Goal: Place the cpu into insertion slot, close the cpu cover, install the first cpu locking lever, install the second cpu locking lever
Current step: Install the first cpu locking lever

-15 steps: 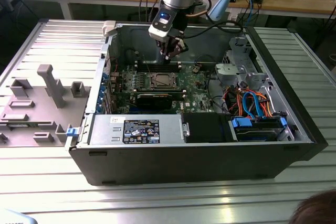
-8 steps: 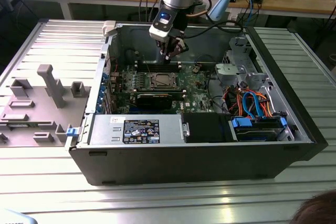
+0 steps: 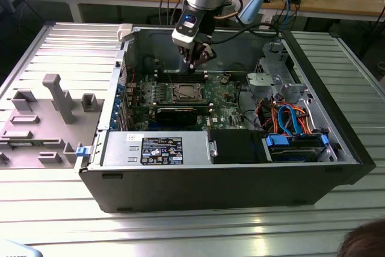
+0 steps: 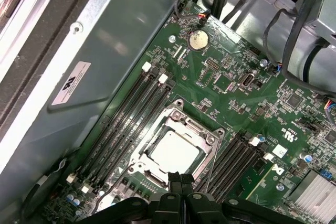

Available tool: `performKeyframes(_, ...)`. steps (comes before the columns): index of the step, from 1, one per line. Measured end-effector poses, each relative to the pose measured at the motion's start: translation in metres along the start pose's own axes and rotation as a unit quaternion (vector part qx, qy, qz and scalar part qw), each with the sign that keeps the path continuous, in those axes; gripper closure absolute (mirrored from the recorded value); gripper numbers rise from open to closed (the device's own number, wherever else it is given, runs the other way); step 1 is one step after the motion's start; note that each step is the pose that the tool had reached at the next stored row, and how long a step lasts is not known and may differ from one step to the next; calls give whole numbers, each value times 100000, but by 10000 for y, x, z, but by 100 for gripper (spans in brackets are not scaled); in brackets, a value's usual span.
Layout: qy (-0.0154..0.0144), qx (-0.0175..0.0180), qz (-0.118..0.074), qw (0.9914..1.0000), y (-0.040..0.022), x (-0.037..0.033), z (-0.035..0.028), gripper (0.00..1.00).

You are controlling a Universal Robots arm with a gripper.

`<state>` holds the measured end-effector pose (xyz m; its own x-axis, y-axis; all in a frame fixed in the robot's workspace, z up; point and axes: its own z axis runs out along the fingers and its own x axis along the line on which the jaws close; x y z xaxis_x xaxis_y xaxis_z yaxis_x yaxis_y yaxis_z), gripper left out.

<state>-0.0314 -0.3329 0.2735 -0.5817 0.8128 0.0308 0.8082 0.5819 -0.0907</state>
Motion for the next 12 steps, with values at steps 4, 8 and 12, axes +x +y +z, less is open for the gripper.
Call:
performKeyframes(4,-48,15,-506,99999,0,0,0,89)
performKeyframes(8,-85,28,-905,99996,0,0,0,89)
performKeyframes(12,-128,41,-1381,99990,0,0,0,89)
